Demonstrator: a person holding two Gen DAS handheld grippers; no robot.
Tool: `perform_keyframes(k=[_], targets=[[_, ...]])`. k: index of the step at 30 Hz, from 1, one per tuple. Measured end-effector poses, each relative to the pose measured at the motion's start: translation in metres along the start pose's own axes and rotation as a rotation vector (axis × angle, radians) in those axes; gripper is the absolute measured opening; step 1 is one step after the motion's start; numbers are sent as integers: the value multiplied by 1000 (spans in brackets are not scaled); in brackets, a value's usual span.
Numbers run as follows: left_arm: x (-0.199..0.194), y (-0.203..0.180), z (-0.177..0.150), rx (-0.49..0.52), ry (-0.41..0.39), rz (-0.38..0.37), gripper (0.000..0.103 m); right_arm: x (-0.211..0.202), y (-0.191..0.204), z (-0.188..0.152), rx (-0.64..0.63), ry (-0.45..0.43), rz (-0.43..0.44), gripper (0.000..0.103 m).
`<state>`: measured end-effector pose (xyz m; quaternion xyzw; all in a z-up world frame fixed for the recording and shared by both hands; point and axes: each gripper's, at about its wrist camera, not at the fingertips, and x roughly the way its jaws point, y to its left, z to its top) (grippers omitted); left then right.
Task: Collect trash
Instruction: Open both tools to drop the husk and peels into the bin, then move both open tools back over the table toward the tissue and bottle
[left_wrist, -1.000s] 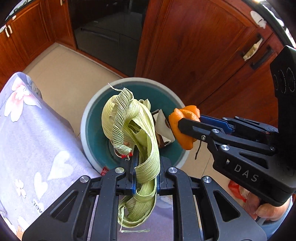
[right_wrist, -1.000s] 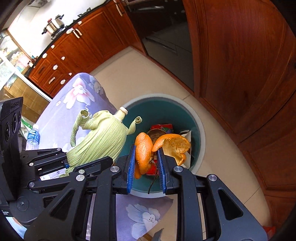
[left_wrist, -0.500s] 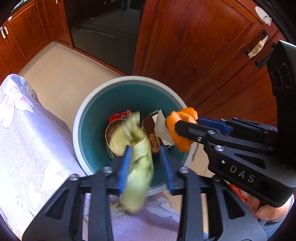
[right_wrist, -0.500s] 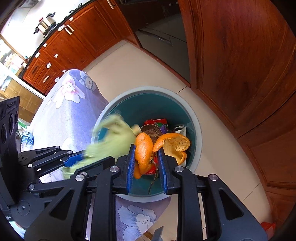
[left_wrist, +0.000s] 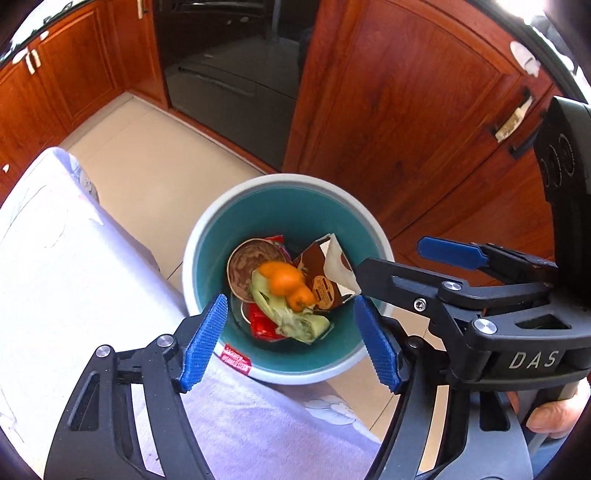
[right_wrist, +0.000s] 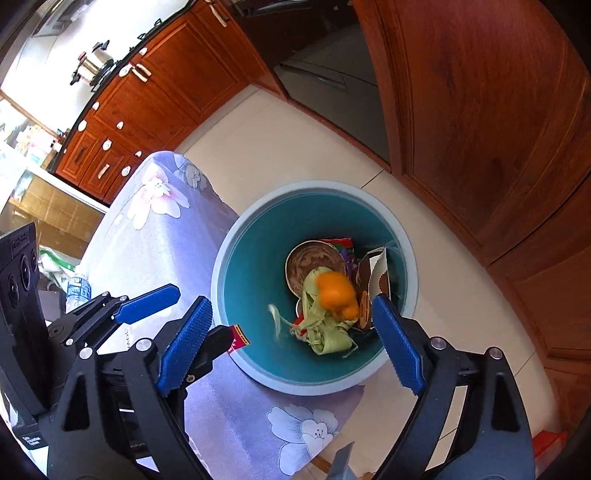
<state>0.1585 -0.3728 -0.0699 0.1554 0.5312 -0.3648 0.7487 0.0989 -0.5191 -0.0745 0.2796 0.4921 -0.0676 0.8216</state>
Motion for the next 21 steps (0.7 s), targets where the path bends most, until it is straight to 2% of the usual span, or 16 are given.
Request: perform_keyframes(k=[16, 21], targets=[[-39, 19, -17, -39, -71, 8, 83, -21, 37, -9, -42, -25, -22, 84], [-57, 27, -32, -41, -100, 28, 86, -28, 52, -18, -61, -38, -24, 89]])
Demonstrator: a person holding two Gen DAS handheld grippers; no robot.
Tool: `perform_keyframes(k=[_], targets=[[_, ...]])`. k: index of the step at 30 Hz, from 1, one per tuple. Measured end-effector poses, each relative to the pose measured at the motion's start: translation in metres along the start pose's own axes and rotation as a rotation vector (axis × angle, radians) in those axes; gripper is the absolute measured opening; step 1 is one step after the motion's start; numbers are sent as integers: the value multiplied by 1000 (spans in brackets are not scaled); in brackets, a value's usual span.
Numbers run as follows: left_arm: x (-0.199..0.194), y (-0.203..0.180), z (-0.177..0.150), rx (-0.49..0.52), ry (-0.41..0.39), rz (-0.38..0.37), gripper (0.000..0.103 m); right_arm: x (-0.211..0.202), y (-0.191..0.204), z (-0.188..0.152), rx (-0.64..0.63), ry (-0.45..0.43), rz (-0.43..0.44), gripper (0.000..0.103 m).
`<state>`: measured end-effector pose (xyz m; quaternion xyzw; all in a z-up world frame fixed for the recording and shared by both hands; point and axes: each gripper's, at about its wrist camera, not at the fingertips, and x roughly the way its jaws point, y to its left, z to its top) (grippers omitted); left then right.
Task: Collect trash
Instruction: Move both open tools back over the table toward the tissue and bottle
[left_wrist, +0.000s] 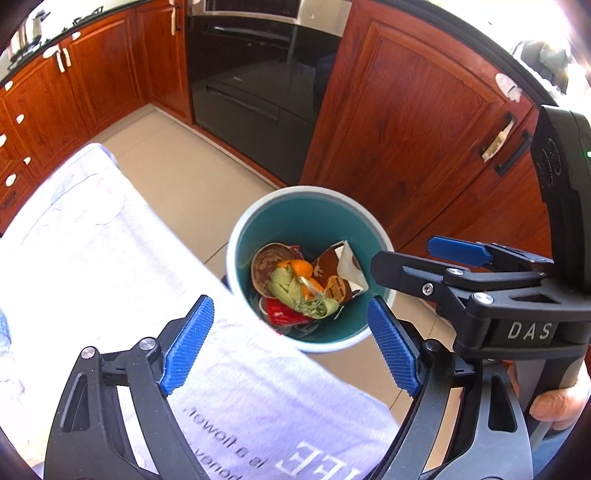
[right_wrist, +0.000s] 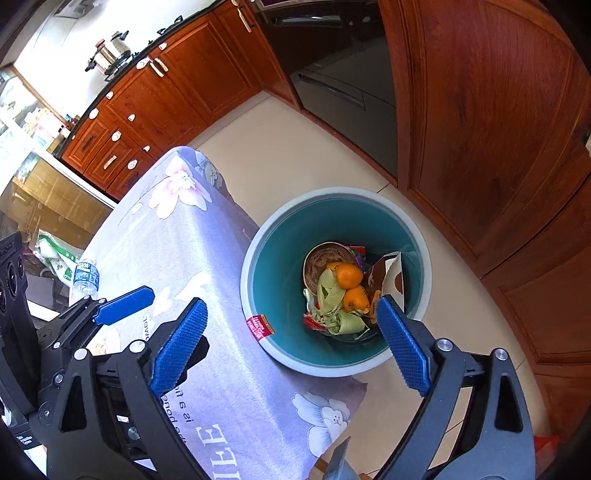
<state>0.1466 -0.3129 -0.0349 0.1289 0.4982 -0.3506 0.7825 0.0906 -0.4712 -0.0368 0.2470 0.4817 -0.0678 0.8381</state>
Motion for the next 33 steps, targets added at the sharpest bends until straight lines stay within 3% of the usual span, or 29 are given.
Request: perform_keyframes(k=[16, 33], targets=[[-67, 59, -51, -83, -86, 73, 89, -13, 85, -36, -123, 6, 32, 89], [-144, 187, -140, -289, -167, 157, 93, 16, 237, -76, -334, 83, 57, 89]])
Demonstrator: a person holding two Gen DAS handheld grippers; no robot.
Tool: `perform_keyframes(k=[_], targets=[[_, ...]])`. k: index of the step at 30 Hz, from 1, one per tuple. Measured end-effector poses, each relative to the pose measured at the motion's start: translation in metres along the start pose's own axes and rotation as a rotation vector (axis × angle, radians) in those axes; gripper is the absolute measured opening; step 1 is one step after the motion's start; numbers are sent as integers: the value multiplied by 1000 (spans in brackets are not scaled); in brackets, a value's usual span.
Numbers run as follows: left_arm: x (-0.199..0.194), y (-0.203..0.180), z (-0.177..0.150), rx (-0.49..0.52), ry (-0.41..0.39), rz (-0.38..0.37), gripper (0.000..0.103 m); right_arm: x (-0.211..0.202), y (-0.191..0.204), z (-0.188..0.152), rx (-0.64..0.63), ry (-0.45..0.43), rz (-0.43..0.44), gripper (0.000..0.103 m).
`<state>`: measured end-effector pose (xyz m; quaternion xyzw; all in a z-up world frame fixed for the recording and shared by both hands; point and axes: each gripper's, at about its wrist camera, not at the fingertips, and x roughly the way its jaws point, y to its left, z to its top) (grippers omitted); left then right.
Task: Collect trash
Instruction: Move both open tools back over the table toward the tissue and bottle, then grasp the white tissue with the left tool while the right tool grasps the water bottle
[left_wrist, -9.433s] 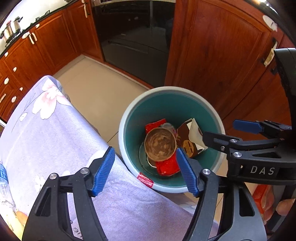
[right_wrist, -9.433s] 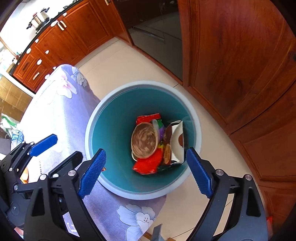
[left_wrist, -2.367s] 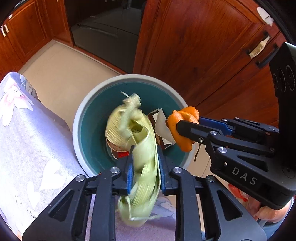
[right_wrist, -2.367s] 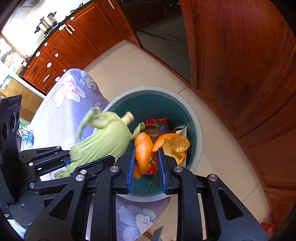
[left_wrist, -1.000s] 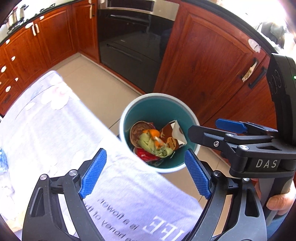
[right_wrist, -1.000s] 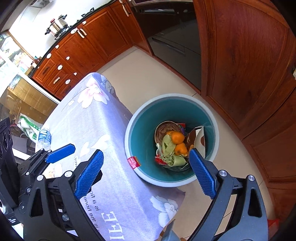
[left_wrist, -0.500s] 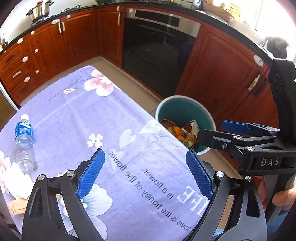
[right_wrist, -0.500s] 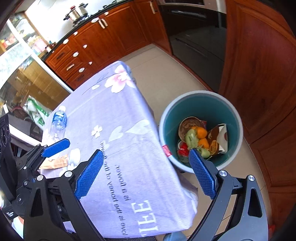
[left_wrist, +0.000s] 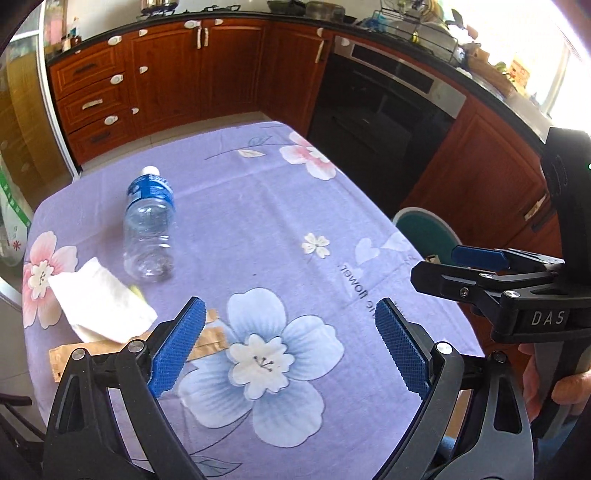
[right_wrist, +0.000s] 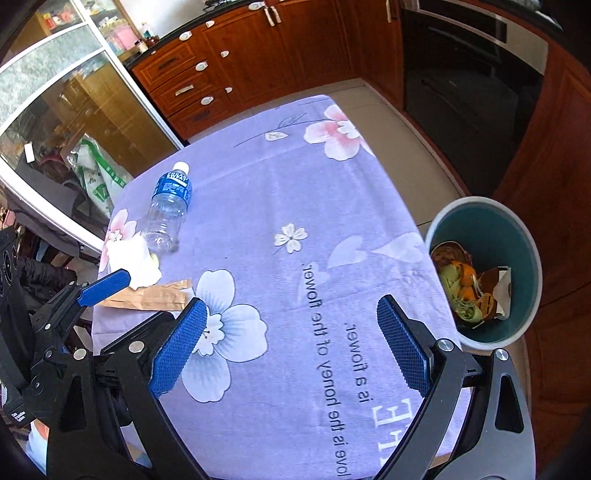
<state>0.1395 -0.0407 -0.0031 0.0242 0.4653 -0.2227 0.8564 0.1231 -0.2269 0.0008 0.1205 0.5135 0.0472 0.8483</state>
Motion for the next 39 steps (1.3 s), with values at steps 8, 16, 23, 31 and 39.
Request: perform_keyframes(k=[8, 16, 23, 31, 39], targets=[[-21, 102, -19, -109, -13, 113, 93, 41, 79, 21, -129, 68, 8, 89], [-21, 195, -30, -267, 4, 181, 93, 96, 141, 53, -215, 140, 30, 89], [4, 217, -25, -288, 42, 160, 93, 139, 161, 75, -202, 165, 50, 89], [27, 214, -17, -255, 50, 128, 81, 180, 168, 94, -179, 182, 65, 89], [37, 207, -18, -244, 73, 90, 41, 194, 181, 94, -226, 153, 94, 85]])
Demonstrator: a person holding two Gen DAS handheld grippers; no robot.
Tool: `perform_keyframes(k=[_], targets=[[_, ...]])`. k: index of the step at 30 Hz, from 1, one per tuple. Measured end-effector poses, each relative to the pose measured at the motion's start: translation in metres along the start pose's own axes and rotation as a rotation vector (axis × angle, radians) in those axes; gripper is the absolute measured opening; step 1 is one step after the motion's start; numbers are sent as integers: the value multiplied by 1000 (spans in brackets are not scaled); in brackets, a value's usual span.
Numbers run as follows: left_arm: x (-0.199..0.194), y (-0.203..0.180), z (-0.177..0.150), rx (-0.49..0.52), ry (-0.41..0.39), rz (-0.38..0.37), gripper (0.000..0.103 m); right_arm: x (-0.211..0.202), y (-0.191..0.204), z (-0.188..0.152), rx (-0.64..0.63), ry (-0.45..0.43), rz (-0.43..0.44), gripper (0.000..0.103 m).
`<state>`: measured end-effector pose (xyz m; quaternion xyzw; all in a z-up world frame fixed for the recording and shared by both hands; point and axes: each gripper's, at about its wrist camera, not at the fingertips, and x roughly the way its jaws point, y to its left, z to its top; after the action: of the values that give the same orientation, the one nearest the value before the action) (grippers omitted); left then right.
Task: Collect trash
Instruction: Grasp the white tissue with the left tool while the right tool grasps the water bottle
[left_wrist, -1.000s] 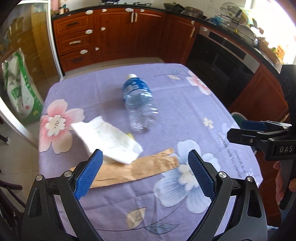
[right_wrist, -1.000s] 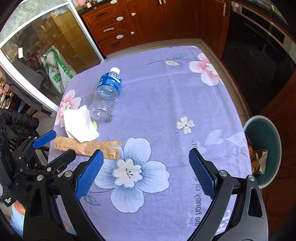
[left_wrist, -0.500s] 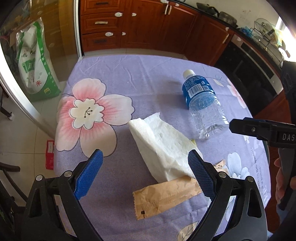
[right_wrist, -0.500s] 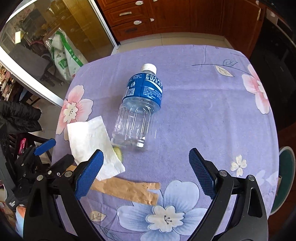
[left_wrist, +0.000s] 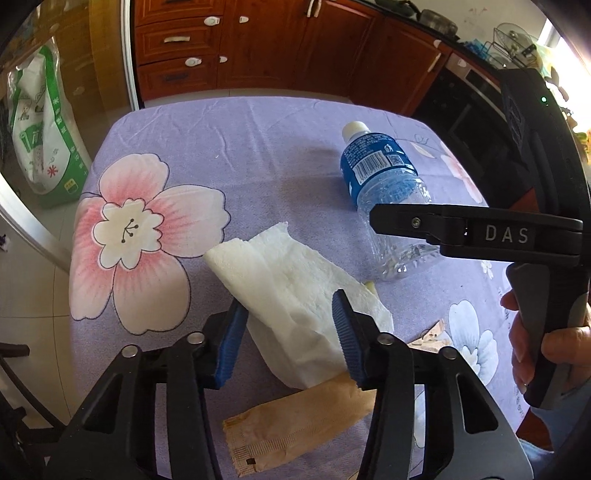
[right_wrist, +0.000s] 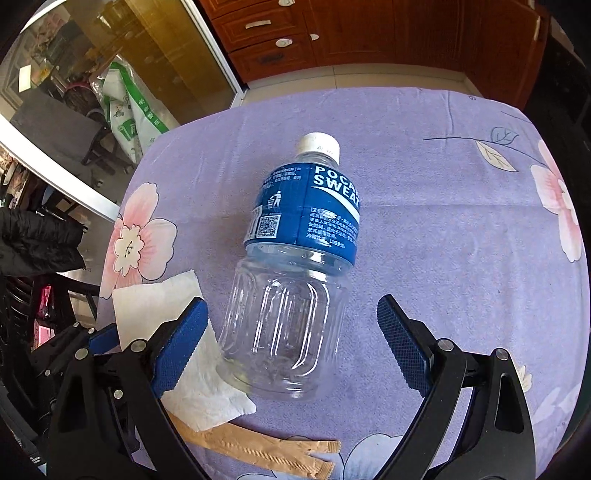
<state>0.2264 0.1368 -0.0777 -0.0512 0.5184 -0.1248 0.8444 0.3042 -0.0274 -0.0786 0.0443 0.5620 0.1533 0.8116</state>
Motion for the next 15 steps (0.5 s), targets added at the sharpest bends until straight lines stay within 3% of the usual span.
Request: perform_keyframes(k=[1, 3, 6, 15], targets=[[0, -1, 0, 2, 2, -1, 36, 0, 2, 0, -9, -2, 1, 82], [0, -4, -1, 7, 4, -2, 18, 2, 4, -2, -21, 5, -4, 68], [-4, -9, -2, 19, -8, 6, 4, -2, 6, -7, -40, -14, -14, 65], [-44, -37, -1, 75, -101, 32, 2, -43, -6, -22, -28, -73, -15, 61]])
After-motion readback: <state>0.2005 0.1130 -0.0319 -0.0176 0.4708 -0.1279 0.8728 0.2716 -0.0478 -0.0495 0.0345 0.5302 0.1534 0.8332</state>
